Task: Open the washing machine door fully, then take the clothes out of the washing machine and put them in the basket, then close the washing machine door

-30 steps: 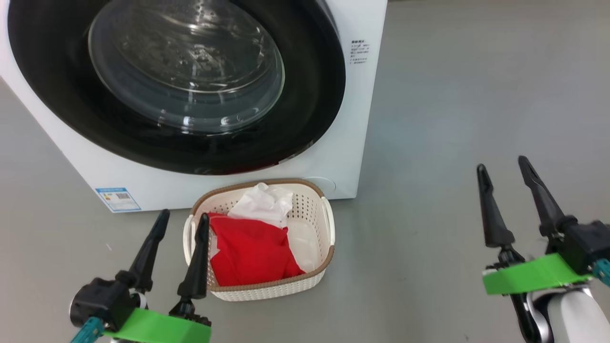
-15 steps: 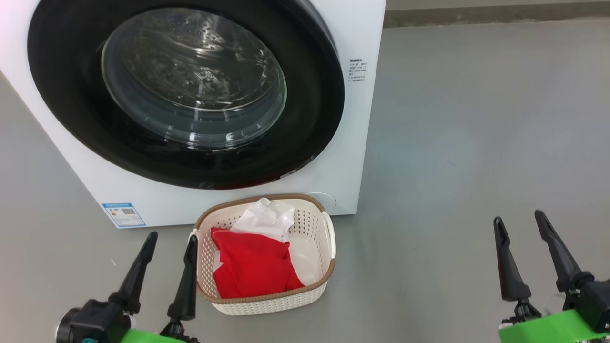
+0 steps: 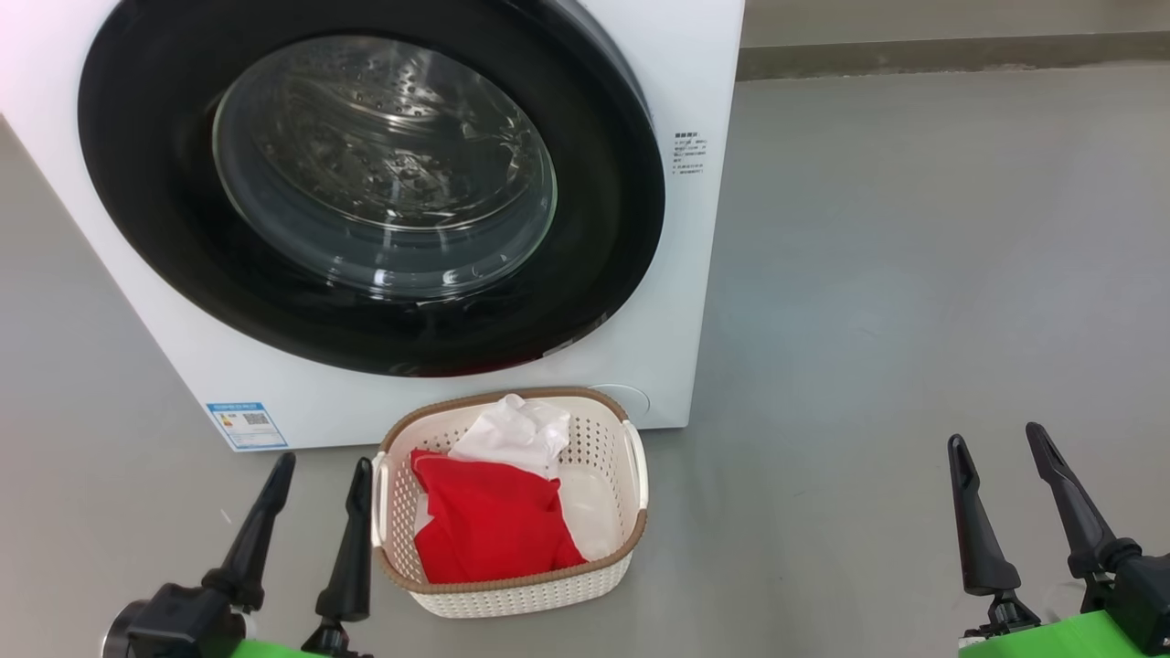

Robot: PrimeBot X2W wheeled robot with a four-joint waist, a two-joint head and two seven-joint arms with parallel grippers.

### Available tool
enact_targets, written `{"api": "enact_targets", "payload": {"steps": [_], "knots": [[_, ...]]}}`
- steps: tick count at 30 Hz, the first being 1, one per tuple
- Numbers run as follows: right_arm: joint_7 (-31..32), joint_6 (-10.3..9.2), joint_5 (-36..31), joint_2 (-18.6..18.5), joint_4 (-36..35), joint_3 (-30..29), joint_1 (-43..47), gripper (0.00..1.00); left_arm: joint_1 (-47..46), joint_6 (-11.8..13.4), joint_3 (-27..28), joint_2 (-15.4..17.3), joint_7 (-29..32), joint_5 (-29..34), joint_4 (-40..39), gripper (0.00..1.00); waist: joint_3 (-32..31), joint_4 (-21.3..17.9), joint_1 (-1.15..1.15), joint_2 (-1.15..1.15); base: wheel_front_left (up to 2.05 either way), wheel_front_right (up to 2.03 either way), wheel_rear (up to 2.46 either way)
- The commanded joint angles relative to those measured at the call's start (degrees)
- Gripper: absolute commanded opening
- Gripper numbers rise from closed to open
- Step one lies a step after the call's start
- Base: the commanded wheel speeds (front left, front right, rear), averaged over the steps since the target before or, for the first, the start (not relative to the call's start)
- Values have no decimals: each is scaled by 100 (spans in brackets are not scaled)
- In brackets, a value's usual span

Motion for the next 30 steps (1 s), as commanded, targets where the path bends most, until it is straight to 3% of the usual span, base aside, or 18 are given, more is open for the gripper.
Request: {"api": "enact_targets", "payload": {"steps": [1,2,3,15,18,30], "knots": [[-36,-22,-18,-78,-177,102,-45,100,-81,-32,215,44,-46,49,-173,100,-8,12,0,0,0,0,0],[-36,-22,-28,-78,-183,102,-37,100,-87,-32,221,37,-46,57,-199,100,-13,21,0,0,0,0,0],[0,0,-2,0,-5,1,4,0,0,0,9,-8,0,0,-29,0,-11,17,0,0,0,0,0],[110,-1,501,75,426,53,-20,0,144,-1,15,-82,166,-465,345,0,-18,10,13,0,0,0,0],[169,-2,774,61,472,65,-67,0,124,-3,41,-83,231,-716,367,0,-1,4,1,0,0,0,0],[348,-4,1583,23,594,93,-204,0,64,-6,121,-87,427,-1467,424,0,20,-13,0,0,0,0,0]]}}
